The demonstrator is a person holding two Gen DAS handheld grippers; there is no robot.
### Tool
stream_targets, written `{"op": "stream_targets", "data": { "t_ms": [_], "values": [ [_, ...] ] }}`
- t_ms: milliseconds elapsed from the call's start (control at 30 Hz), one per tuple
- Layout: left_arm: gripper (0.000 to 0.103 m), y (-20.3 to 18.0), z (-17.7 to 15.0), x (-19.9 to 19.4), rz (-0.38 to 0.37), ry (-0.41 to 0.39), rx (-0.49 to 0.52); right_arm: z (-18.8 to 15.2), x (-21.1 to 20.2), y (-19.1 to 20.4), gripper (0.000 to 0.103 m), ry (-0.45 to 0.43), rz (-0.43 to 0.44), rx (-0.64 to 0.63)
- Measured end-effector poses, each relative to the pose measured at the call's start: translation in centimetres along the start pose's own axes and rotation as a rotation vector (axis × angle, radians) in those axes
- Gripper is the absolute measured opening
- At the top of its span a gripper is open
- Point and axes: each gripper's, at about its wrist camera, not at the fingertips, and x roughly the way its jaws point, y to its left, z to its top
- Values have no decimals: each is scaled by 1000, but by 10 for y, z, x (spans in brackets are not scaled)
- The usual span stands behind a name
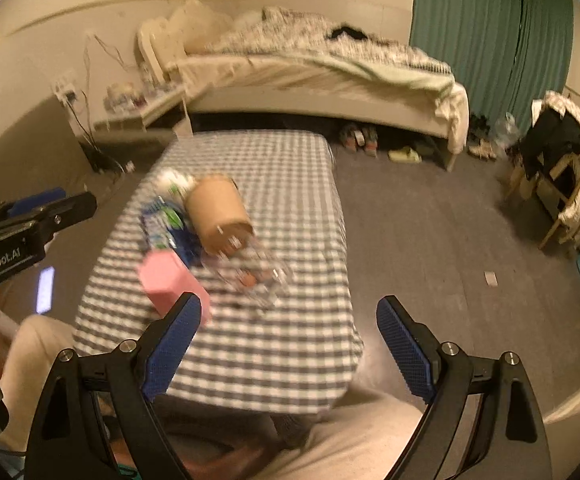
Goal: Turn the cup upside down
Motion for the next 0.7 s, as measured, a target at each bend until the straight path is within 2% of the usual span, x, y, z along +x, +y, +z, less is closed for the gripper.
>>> {"op": "stream_targets", "data": {
  "t_ms": [133, 333, 400, 433, 467, 500, 533, 600, 700],
  "values": [
    [56, 9, -6, -25, 26, -56, -4, 3, -21, 12, 90, -101, 36, -2],
    [57, 19, -33, -35, 74, -80, -15, -1, -26, 30, 90, -149, 64, -20],
    [63, 22, -42, -33, 70, -63, -26, -6, -21, 36, 90, -150, 77, -20],
    [76, 23, -45, -32, 70, -57, -32, -9, -17, 40, 90, -144, 81, -20],
    [83, 24, -49, -31, 75, -56, -44, -12, -16, 43, 90, -142, 81, -20],
    [86, 25, -52, -31, 86, -64, -55, -15, -13, 47, 90, -139, 79, -18],
    [91, 26, -55, -32, 94, -70, -59, -18, -10, 48, 96, -136, 77, -18],
    [95, 28, -57, -28, 116, -67, -63, -20, -6, 50, 103, -140, 65, -19],
    [96, 34, -60, -24, 131, -48, -84, -23, -3, 51, 103, -143, 52, -13]
  ]
}}
